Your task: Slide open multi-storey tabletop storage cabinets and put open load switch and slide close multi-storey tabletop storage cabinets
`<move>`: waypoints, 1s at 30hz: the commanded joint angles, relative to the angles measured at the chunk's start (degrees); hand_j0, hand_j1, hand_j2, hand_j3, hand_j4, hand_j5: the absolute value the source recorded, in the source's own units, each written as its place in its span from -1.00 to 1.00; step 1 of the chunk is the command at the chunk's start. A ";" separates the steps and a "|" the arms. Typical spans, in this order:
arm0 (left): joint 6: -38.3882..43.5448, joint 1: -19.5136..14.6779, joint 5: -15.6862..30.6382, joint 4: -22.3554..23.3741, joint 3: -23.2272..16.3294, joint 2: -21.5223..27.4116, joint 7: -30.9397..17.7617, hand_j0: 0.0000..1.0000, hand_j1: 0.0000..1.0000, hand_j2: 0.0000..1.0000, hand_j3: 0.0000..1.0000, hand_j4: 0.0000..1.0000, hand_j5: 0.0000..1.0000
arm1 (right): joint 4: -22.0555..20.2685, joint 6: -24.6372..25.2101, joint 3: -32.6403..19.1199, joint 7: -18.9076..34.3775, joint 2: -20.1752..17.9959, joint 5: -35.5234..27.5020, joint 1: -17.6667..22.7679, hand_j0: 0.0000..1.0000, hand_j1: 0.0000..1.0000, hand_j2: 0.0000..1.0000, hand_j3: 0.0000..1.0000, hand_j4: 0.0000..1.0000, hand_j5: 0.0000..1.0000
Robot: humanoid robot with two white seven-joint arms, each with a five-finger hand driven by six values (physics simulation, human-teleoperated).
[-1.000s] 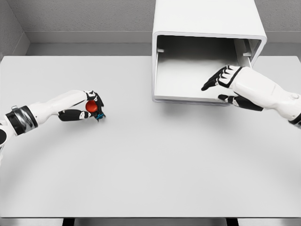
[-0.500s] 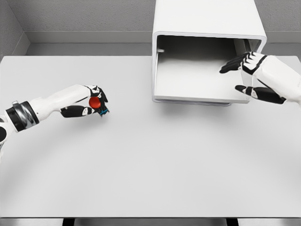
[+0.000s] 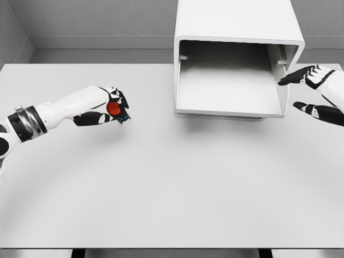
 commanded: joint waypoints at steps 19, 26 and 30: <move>0.12 -4.13 0.39 -4.03 -1.51 -2.51 0.05 -0.33 -0.33 -0.33 -0.33 -0.33 -0.33 | -0.10 0.12 -7.18 0.39 0.59 -0.32 5.80 0.23 0.23 0.23 0.23 0.23 0.23; 0.20 -6.15 0.39 -5.18 -3.36 -2.51 0.05 -0.33 -0.33 -0.33 -0.33 -0.33 -0.33 | -0.10 0.12 -7.09 0.39 0.32 1.26 8.26 0.23 0.23 0.23 0.23 0.23 0.23; 0.20 -7.21 0.48 -5.88 -3.80 -2.51 0.05 -0.33 -0.33 -0.33 -0.33 -0.33 -0.33 | -0.10 0.12 -7.09 1.09 0.06 1.35 8.70 0.20 0.20 0.20 0.20 0.20 0.20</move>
